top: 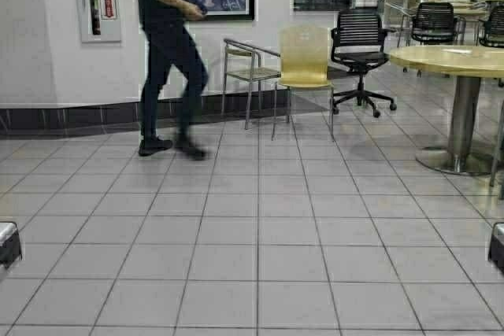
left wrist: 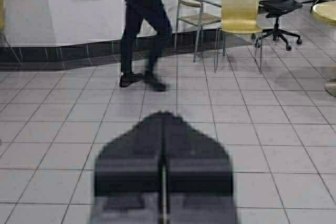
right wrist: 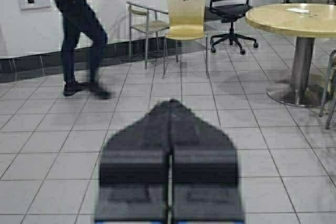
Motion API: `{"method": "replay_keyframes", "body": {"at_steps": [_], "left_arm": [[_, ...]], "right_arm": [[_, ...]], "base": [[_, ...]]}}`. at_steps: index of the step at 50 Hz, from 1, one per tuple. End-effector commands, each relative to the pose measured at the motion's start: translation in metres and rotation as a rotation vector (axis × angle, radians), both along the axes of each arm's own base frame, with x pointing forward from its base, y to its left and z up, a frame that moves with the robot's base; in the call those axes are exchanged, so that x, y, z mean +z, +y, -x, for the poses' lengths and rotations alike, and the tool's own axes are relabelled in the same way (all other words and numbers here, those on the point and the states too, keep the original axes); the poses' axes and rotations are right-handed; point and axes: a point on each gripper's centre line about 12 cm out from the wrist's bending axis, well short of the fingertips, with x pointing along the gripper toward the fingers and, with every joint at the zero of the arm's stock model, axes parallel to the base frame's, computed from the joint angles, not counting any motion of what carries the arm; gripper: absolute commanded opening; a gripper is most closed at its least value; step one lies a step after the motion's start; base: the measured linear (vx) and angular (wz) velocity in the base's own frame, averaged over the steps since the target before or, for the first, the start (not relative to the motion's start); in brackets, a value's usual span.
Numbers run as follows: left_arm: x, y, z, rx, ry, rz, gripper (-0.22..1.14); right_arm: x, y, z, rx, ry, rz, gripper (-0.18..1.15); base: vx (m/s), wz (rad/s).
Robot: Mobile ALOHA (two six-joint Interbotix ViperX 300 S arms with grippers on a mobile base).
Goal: Push the chairs under the table
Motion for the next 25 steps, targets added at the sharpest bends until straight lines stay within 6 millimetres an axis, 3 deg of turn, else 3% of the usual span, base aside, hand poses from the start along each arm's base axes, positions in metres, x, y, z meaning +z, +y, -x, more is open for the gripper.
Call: {"method": "replay_keyframes", "body": {"at_steps": [1,6,25], "left_arm": [[0.0024,-0.0020,0.0061,-0.014,0.014,0.040,-0.04],[0.0027,-0.0020,0.0076,-0.015,0.017,0.053,0.04],[0.0010,-0.0020,0.0069,-0.016,0.025,0.066,0.03]], "right_arm": [[-0.0011,0.0001,-0.0007,0.001,0.011,-0.018,0.00],[-0.0034,-0.0001,-0.0013,0.001,0.037,-0.040,0.06],[-0.0022,0.0003,-0.0039,0.004,0.054,-0.031,0.05]], "base": [[0.01,-0.01],[0.02,-0.02],[0.07,-0.03]]}}
